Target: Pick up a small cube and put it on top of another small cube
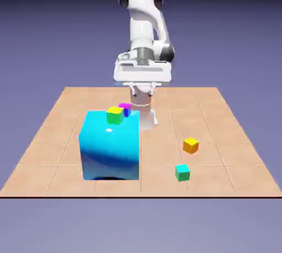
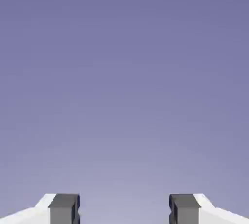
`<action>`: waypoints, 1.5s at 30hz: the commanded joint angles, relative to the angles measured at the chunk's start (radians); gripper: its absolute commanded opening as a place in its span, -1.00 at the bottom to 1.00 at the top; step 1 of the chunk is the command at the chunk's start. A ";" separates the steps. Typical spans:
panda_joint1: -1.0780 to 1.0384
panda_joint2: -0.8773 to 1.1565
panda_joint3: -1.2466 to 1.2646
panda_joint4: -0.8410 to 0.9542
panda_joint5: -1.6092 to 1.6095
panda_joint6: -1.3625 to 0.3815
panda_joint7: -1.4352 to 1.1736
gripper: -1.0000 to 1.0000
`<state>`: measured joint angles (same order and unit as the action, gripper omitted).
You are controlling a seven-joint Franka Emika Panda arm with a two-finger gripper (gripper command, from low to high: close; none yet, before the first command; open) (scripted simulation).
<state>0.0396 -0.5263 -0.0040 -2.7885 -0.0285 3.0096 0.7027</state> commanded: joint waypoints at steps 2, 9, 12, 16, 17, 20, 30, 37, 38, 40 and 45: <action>0.046 0.073 -0.007 0.036 -0.047 -0.045 -0.064 0.00; 0.206 0.326 -0.030 0.161 -0.213 -0.204 -0.286 0.00; 0.275 0.435 -0.040 0.214 -0.284 -0.272 -0.381 0.00; 0.366 0.580 -0.053 0.286 -0.379 -0.363 -0.508 0.00; 0.389 0.616 -0.056 0.303 -0.402 -0.386 -0.540 0.00; 0.458 0.725 -0.066 0.357 -0.473 -0.454 -0.635 0.00; 0.524 0.998 -0.133 0.435 -0.624 -0.367 -0.647 -1.00; 0.520 0.823 -0.075 0.405 -0.537 -0.516 -0.721 -1.00; 0.529 0.805 -0.087 0.411 -0.496 -0.540 -0.706 -1.00; 0.491 0.733 -0.107 0.415 -0.460 -0.626 -0.674 -1.00; 0.384 0.554 -0.153 0.421 -0.392 -0.844 -0.600 -1.00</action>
<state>0.4099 0.0276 -0.1562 -2.3675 -0.4176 2.1650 0.1011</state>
